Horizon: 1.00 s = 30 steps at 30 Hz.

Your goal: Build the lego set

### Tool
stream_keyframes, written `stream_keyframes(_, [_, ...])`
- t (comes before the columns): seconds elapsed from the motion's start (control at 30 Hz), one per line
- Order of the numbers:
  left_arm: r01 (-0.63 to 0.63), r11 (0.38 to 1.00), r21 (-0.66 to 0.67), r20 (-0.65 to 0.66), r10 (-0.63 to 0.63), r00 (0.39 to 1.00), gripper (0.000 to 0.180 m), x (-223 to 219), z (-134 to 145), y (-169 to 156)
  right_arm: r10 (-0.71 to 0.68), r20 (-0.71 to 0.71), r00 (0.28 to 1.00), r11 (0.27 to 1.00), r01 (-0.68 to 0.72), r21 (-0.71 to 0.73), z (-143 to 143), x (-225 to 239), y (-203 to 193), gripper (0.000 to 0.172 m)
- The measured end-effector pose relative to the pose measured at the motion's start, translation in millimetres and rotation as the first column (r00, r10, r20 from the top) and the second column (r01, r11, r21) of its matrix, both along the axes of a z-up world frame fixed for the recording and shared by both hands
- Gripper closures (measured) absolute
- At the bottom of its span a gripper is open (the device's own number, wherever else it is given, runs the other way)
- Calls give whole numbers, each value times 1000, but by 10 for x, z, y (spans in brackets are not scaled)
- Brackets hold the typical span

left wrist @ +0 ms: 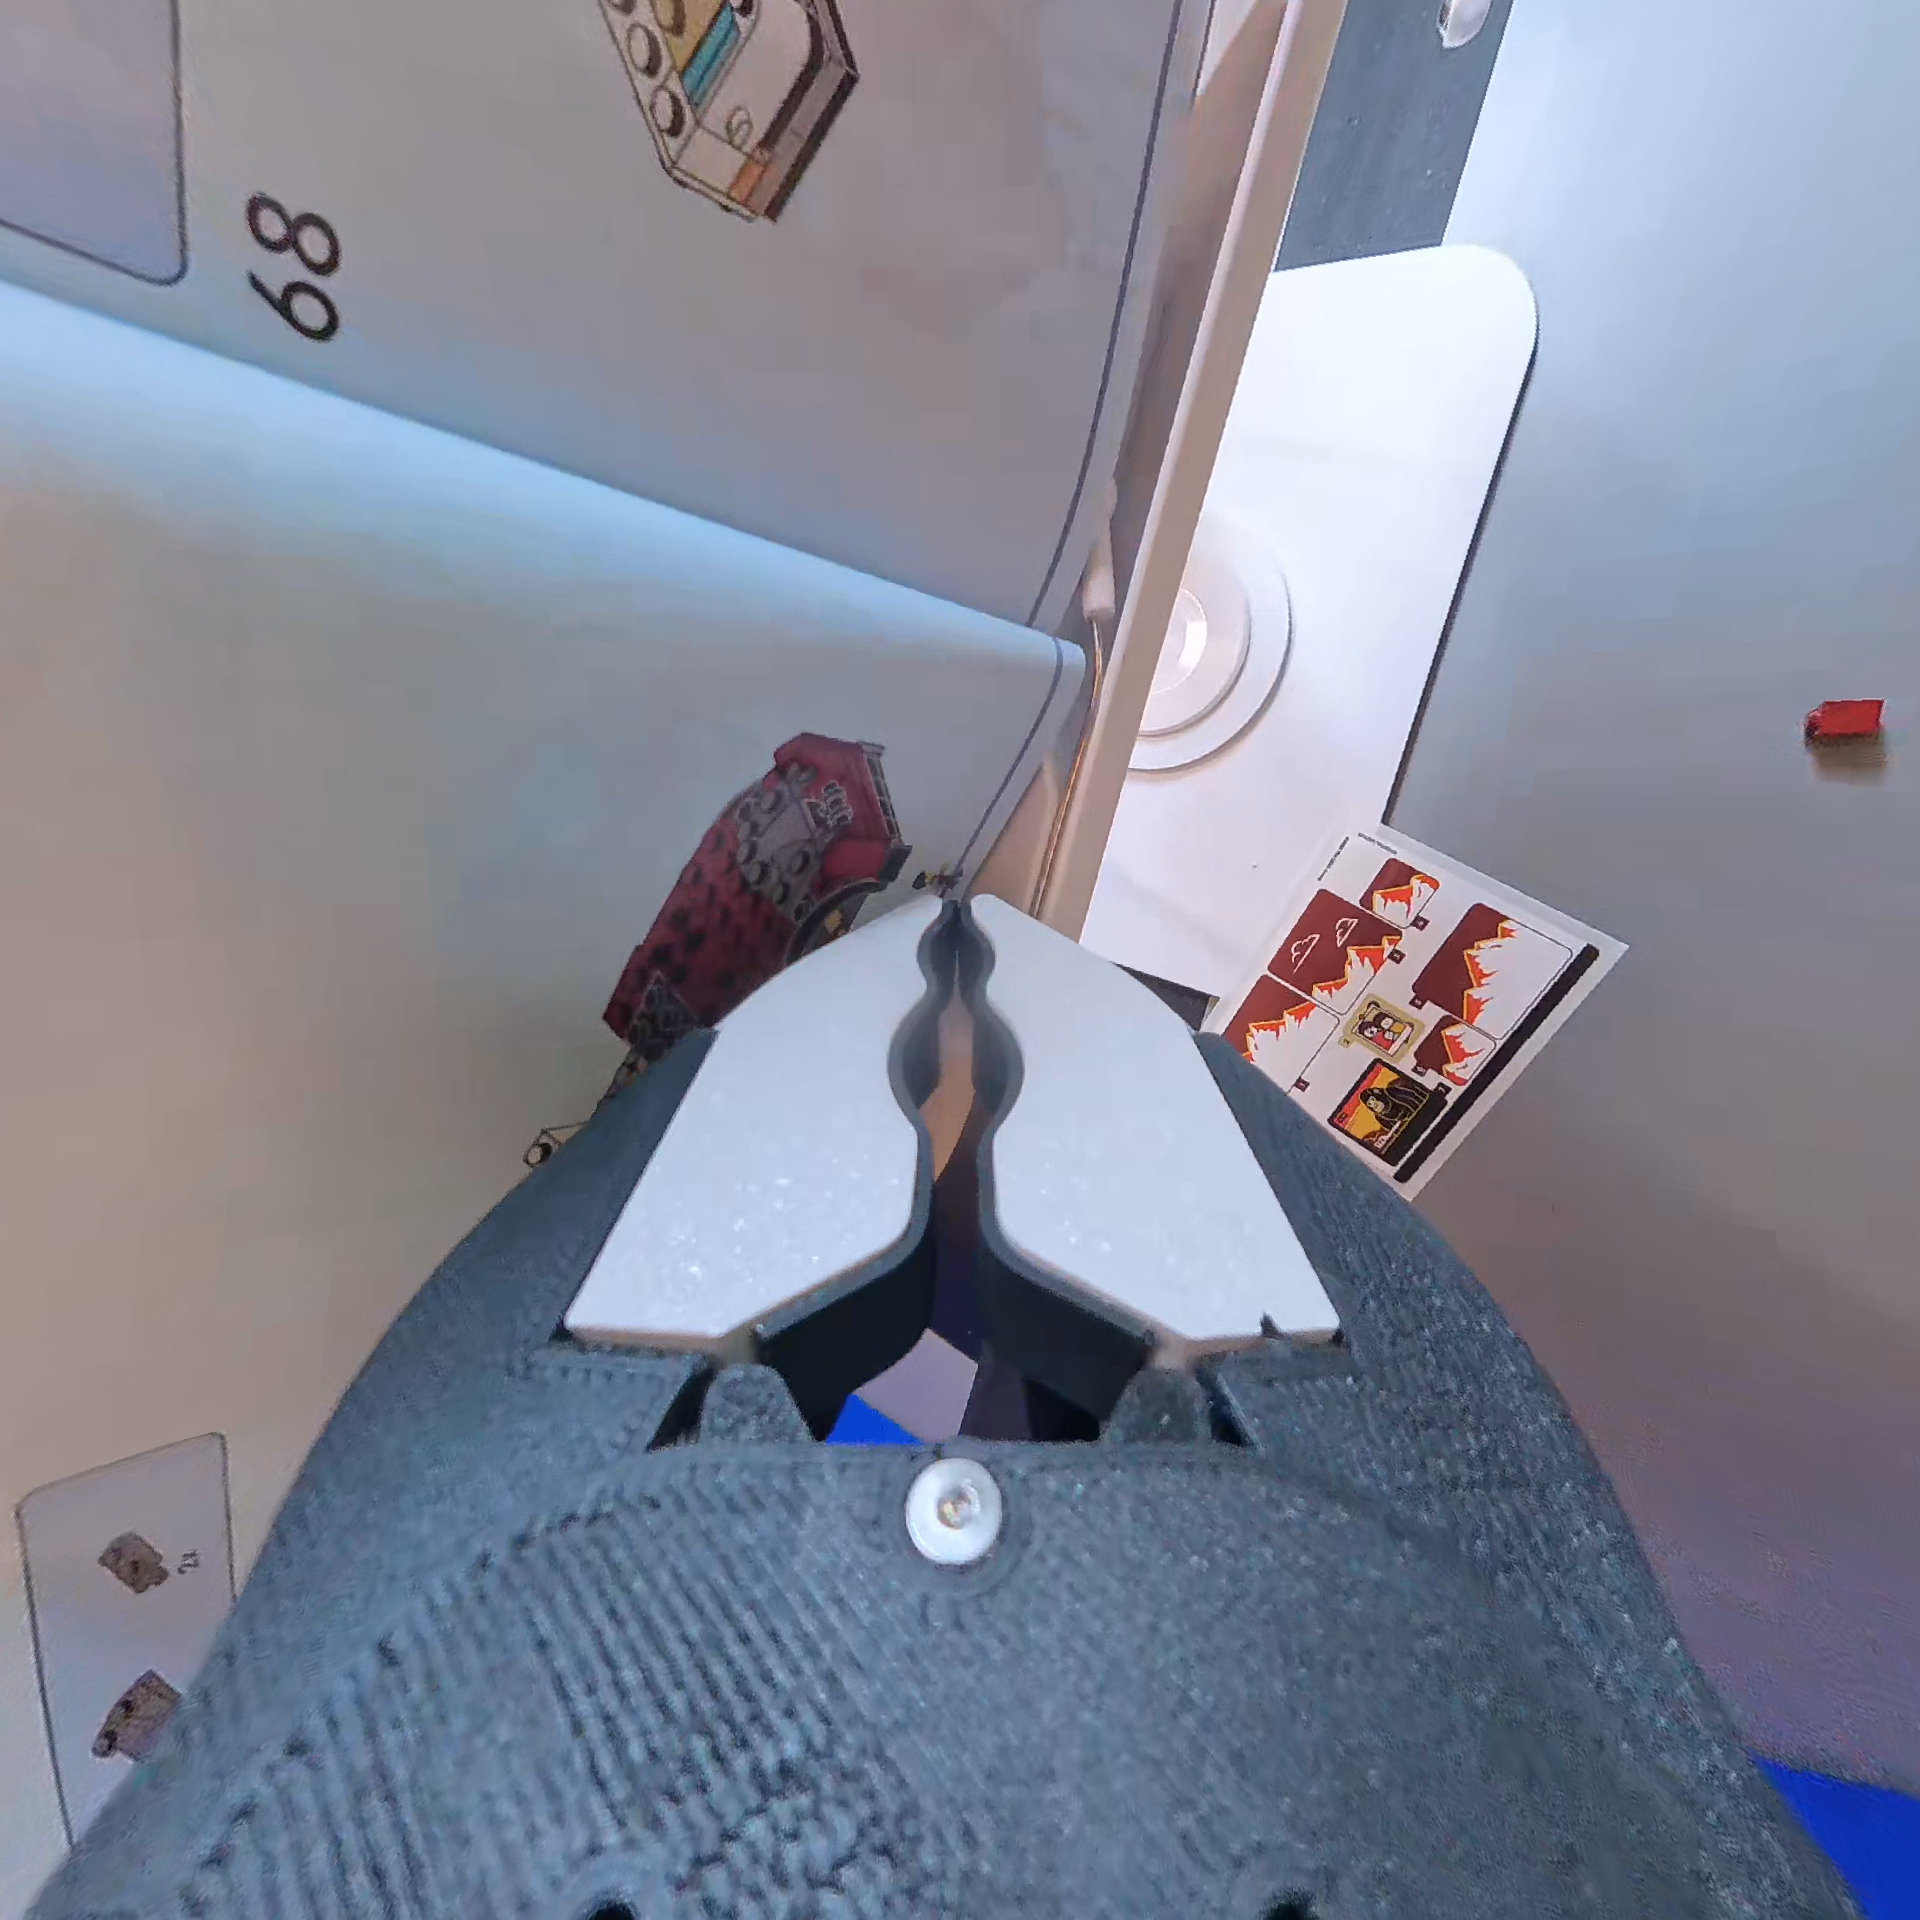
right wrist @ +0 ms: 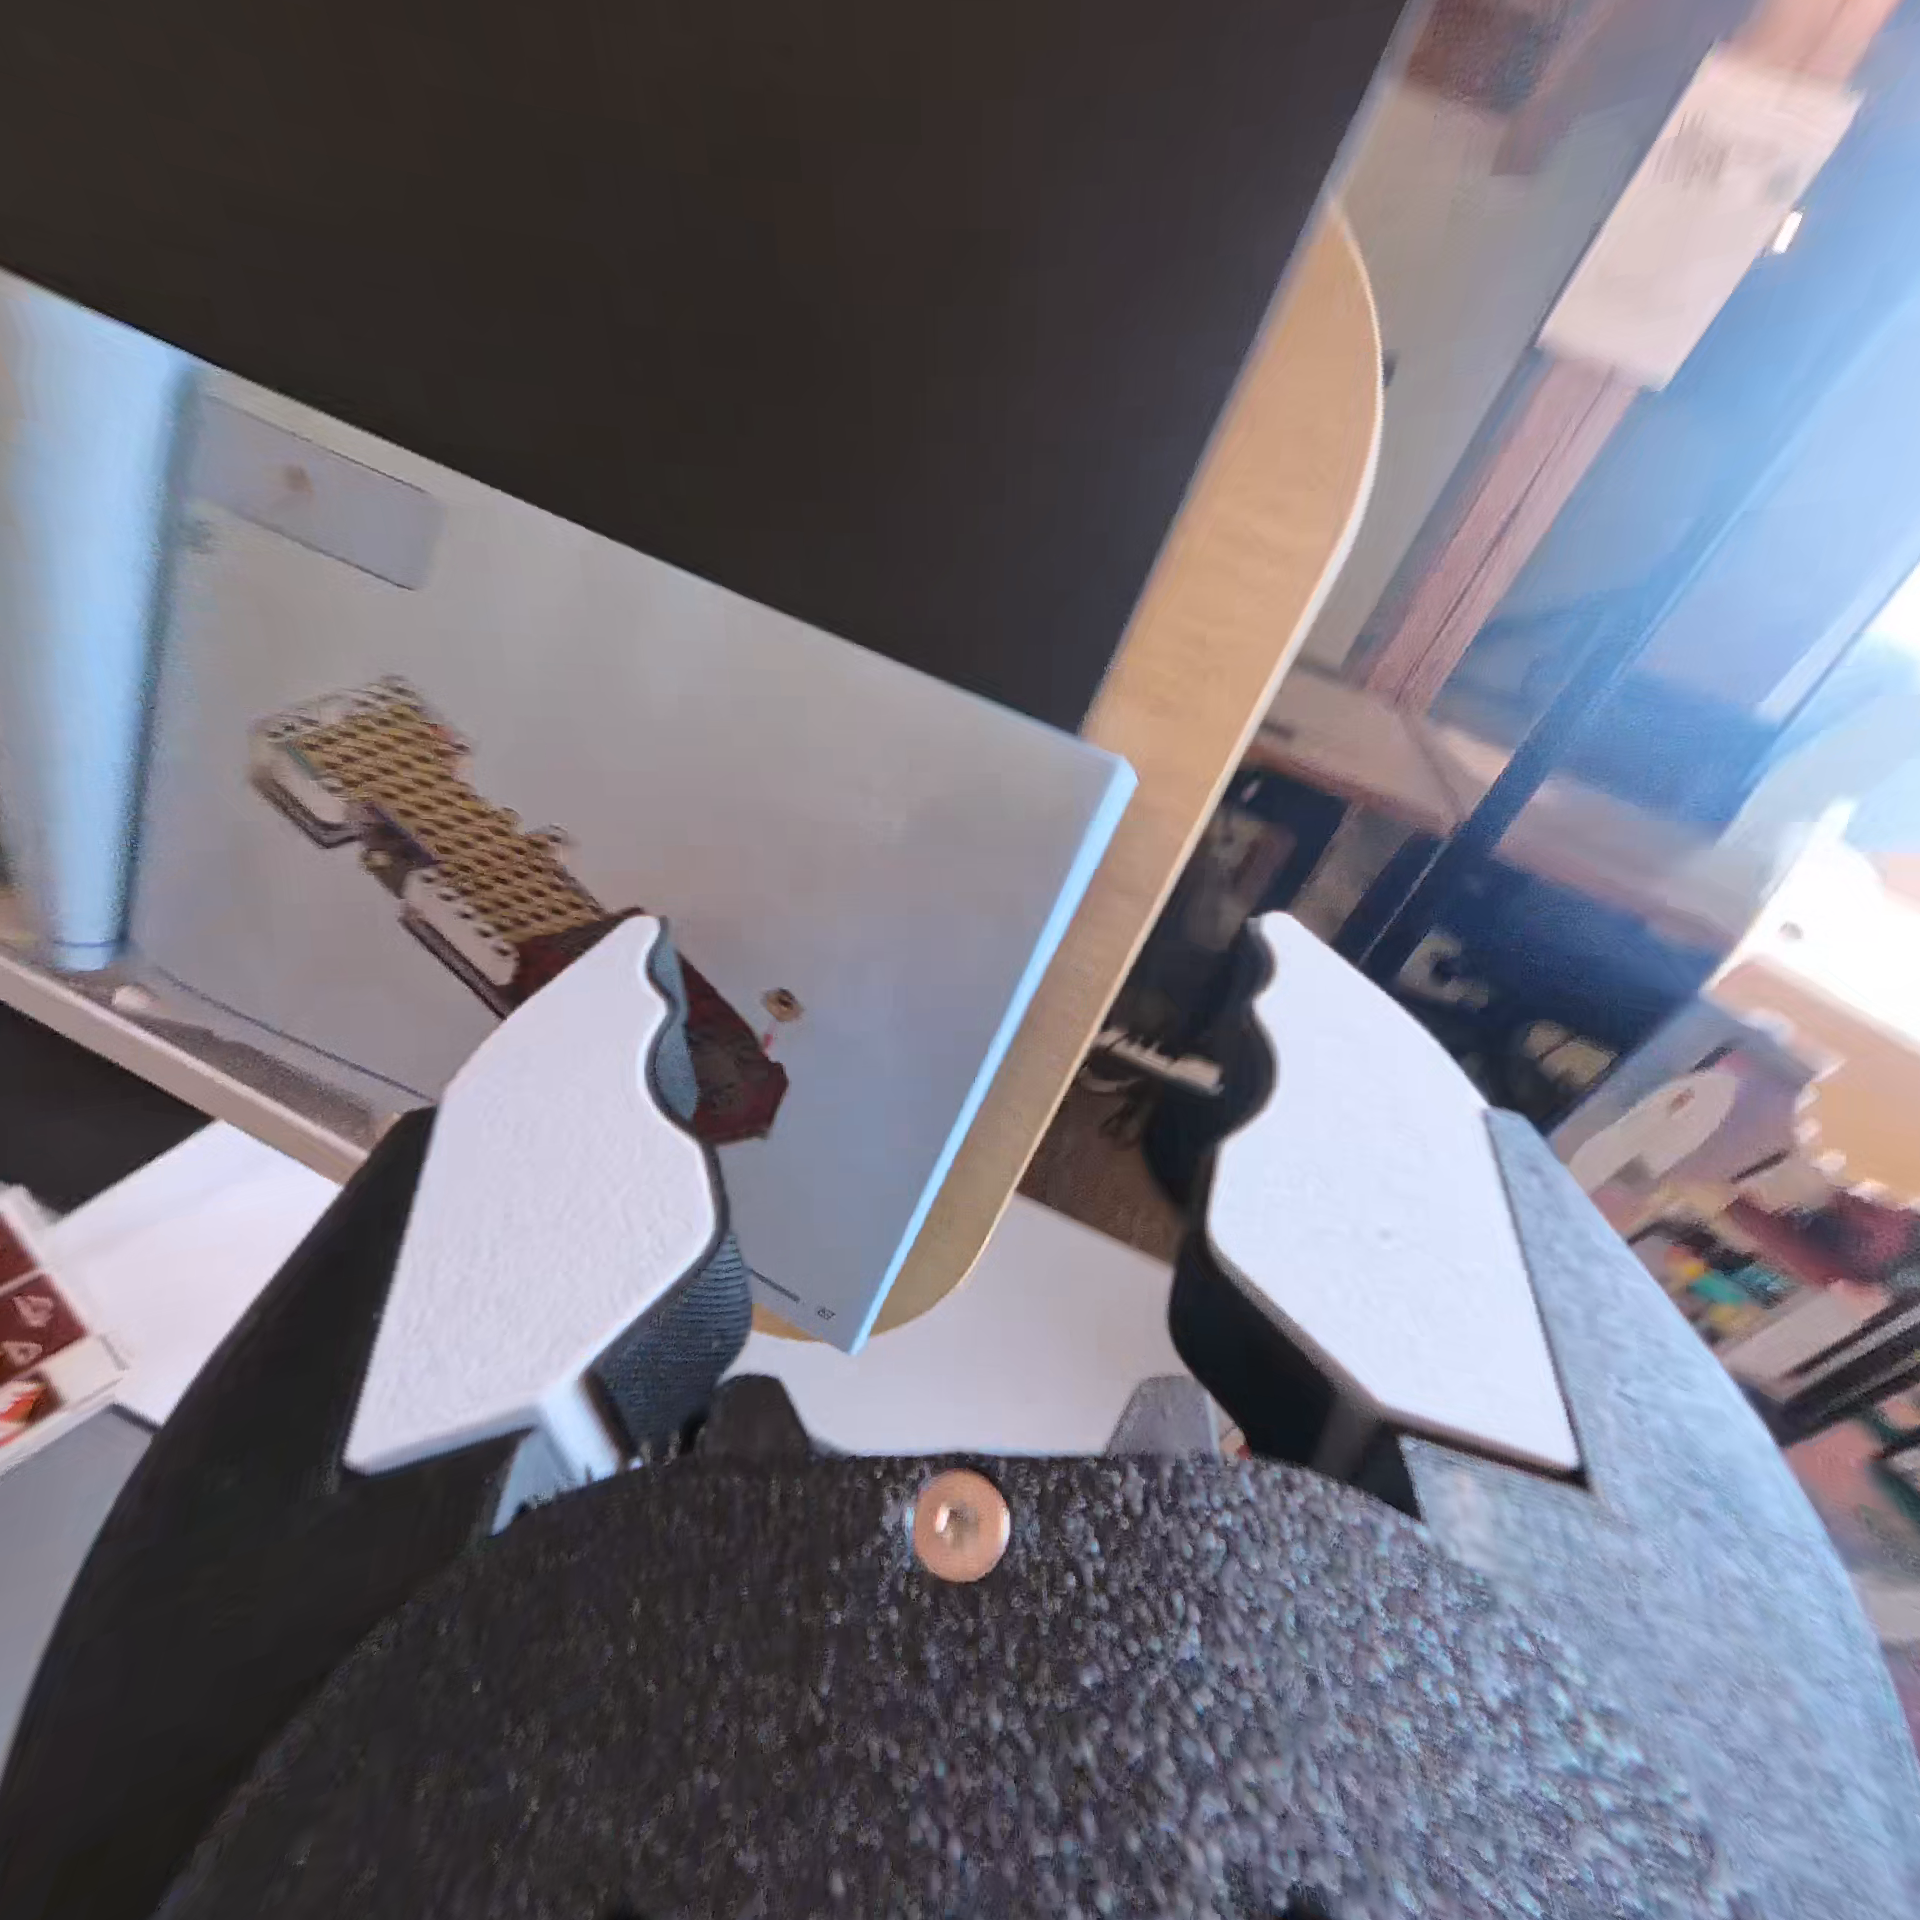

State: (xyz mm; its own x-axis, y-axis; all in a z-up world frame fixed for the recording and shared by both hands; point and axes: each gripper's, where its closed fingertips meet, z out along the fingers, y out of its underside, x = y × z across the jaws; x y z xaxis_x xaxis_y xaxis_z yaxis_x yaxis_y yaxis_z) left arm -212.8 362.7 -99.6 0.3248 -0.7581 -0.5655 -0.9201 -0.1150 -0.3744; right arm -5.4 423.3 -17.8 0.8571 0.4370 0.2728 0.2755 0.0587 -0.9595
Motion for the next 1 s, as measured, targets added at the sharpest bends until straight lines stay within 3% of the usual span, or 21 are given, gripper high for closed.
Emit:
stream_keyframes(0.07, [3, 1000, -5, 0, -3, 1000, 180, 9, -1, -2, 37, -66, 997, 988, -47, -145, -192, -4, 155, 60])
stream_keyframes(0.17, [0, 1000, -1, 3, 0, 1000, 180, 14, 4, -3, 252, -223, 942, 922, -304, -240, -266, -182, 124, 95])
stream_keyframes(0.3, [25, 1000, 5, 33, -25, 999, 180, 111, 30, -18, 369, -297, 880, 852, -448, -269, -274, -104, 73, 120])
stream_keyframes(0.47, [31, 999, 6, 13, -31, 999, 180, 163, 5, -4, 423, -325, 846, 829, -506, -238, -265, -80, 59, 126])
stream_keyframes(0.53, [31, 1000, 3, 18, -31, 999, 180, 168, 7, -6, 381, -318, 868, 852, -463, -244, -262, -41, 68, 126])
stream_keyframes(0.6, [28, 1000, -1, 24, -28, 999, 180, 167, 1, -2, 237, -246, 940, 932, -291, -214, -183, 134, 77, 120])
stream_keyframes(0.67, [31, 1000, -4, 34, -30, 999, 180, 169, -3, -1, 116, -112, 987, 993, -118, -11, 134, 260, -88, 120])
stream_keyframes(0.73, [35, 999, -7, 45, -34, 998, 180, 170, -3, 0, 199, 65, 978, 964, -208, 168, 393, -112, -479, 135])
stream_keyframes(0.83, [35, 999, -19, 67, -34, 997, 180, 174, -4, -1, 441, 294, 848, 881, -471, 35, 158, -1018, -862, 147])
stream_keyframes(0.93, [38, 999, -31, 98, -35, 995, 180, 175, -4, -10, 502, 388, 773, 861, -490, -136, -210, -1526, -679, 150])
stream_keyframes(1.0, [52, 998, -32, 114, -48, 992, 180, 172, 4, -34, 514, 398, 760, 856, -487, -175, -280, -1648, -563, 156])
